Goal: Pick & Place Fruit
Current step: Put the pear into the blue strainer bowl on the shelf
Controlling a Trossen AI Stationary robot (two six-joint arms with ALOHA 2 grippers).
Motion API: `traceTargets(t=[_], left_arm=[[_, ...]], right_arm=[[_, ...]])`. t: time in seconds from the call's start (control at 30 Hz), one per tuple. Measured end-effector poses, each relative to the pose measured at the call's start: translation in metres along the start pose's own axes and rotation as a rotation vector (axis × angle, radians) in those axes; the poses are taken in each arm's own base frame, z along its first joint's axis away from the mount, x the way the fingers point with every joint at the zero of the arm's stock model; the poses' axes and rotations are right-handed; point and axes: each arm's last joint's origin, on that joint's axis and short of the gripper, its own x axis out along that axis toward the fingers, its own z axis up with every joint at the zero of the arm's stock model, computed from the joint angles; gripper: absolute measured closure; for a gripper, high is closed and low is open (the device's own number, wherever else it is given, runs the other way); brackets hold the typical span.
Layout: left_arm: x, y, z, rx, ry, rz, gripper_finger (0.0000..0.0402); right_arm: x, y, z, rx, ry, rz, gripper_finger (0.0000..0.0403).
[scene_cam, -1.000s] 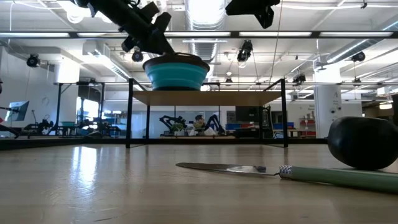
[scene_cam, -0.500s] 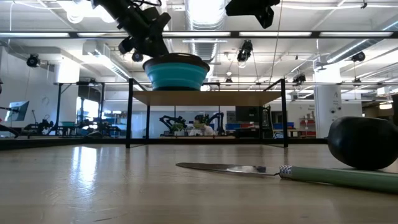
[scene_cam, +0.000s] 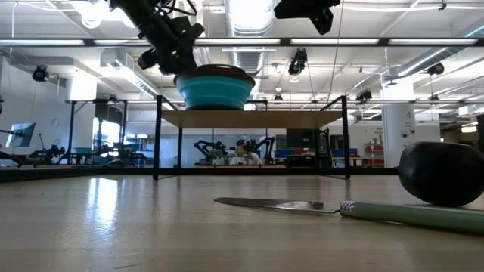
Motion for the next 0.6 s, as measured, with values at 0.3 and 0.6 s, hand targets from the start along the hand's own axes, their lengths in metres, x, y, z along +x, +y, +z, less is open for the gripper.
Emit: traceTargets(t=[0.3, 0.6], left_arm=[[0.0000, 0.0003, 0.0002, 0.003, -0.002, 0.001, 0.0284], [0.0000, 0.0002, 0.0002, 0.033, -0.003, 0.001, 0.0272]], right_arm=[[0.0000, 0.0000, 0.0000, 0.000, 0.000, 0.000, 0.0374], [-0.0004, 0.0043, -0.0021, 0.007, 0.047, 0.152, 0.0347]])
